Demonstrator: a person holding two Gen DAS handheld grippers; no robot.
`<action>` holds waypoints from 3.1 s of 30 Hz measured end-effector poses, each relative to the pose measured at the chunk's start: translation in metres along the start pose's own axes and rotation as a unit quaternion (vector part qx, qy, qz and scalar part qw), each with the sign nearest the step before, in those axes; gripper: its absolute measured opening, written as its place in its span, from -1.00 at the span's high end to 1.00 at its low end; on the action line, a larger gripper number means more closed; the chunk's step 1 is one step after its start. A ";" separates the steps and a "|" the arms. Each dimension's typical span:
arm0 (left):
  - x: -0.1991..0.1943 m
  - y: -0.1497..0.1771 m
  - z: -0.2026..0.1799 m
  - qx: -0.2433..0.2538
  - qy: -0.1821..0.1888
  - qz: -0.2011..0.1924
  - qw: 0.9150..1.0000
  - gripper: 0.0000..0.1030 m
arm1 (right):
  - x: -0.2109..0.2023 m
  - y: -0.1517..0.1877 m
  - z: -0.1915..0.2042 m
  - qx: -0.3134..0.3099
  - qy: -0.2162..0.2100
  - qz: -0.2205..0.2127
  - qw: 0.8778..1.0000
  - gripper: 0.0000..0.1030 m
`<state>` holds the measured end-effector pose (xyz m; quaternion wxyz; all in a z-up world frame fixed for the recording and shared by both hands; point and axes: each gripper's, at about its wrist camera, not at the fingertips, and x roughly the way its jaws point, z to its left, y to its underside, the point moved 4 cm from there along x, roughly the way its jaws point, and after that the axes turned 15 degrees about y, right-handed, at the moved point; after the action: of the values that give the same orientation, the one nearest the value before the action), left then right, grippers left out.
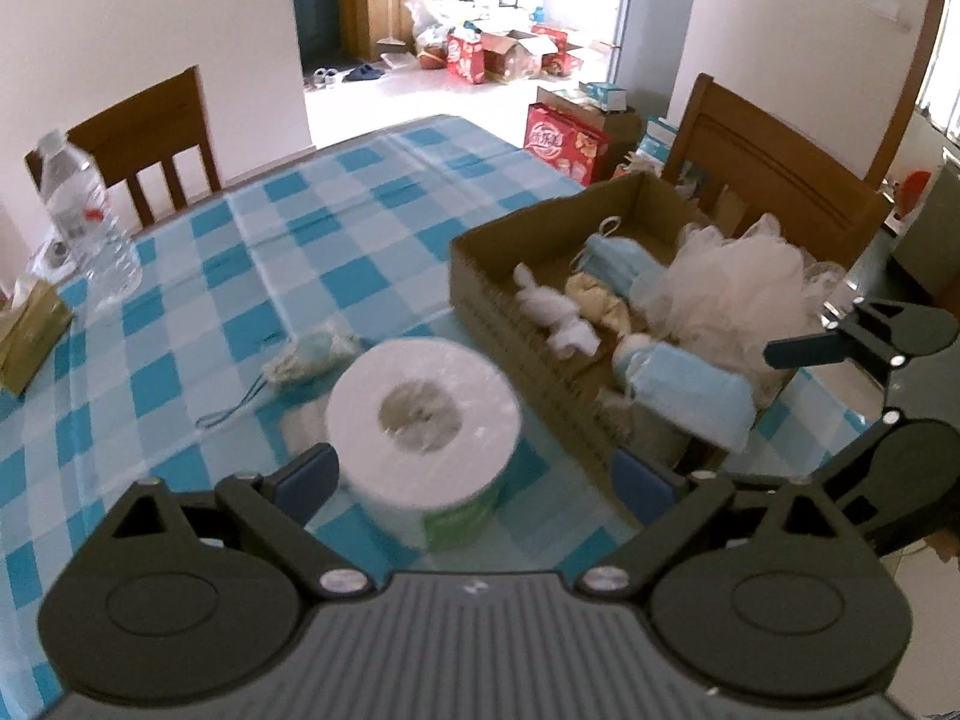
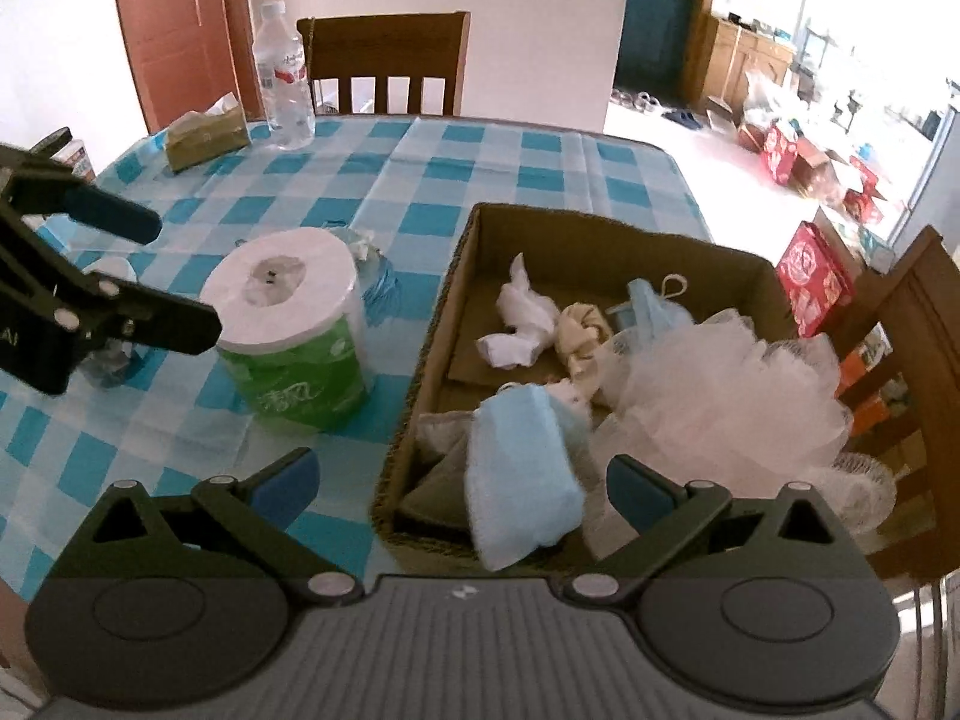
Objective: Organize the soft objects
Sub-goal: 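Open both tools and withdraw them from the box over the table, then reach both tools toward the sachet and beige lace cloth beside the toilet roll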
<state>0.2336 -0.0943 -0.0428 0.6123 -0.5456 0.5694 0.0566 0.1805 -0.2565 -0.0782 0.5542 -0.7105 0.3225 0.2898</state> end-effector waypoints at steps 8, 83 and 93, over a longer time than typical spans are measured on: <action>-0.017 0.028 0.035 -0.011 -0.012 0.008 1.000 -0.89 | -0.007 -0.006 0.040 -0.005 -0.001 0.009 1.000 -1.00; 0.096 -0.015 0.179 0.117 0.086 0.177 0.973 -0.71 | 0.071 -0.095 0.055 -0.152 -0.085 -0.053 0.983 -1.00; 0.122 0.004 0.146 0.280 0.121 0.188 0.934 -0.70 | 0.076 -0.107 0.062 -0.216 -0.127 -0.031 0.968 -1.00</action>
<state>0.3661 -0.0528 -0.1730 0.6451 -0.2374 0.7240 -0.0572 0.3075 -0.1871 -0.0858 0.4329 -0.7804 0.1573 0.4228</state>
